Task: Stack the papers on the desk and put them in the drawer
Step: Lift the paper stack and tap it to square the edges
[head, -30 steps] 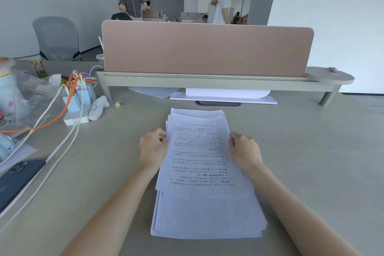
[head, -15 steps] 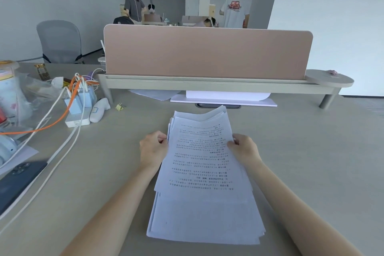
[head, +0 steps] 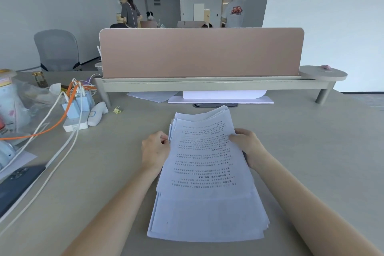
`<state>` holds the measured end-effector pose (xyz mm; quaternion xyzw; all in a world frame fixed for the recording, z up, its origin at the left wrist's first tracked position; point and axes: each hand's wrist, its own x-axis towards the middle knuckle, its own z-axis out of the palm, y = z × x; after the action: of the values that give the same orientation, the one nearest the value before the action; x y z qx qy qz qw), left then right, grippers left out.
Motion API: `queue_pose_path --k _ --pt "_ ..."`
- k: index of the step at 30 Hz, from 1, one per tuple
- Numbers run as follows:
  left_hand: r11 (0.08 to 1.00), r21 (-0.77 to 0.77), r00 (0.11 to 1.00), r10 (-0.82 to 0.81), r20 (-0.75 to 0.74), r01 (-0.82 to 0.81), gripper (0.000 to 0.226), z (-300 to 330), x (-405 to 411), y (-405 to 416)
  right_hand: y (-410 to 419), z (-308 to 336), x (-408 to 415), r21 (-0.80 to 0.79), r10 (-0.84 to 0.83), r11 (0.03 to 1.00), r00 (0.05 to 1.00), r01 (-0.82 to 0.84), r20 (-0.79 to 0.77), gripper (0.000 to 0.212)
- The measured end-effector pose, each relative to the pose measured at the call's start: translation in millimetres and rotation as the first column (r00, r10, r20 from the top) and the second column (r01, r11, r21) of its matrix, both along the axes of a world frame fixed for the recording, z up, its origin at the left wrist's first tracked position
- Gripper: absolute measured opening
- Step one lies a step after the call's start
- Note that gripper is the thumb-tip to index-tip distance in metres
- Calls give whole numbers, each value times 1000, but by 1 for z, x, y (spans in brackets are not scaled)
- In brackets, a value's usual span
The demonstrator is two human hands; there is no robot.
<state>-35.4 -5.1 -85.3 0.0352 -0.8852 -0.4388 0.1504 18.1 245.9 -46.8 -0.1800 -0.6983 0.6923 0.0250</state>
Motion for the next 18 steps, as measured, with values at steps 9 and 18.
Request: queue_pose_path --k 9,18 --pt "998 36 996 -60 65 58 22 7 7 2 1 -6 4 66 129 989 992 -129 12 29" --pt "991 95 992 -101 79 93 29 10 7 6 -5 -16 -1 44 41 998 998 -38 -51 24"
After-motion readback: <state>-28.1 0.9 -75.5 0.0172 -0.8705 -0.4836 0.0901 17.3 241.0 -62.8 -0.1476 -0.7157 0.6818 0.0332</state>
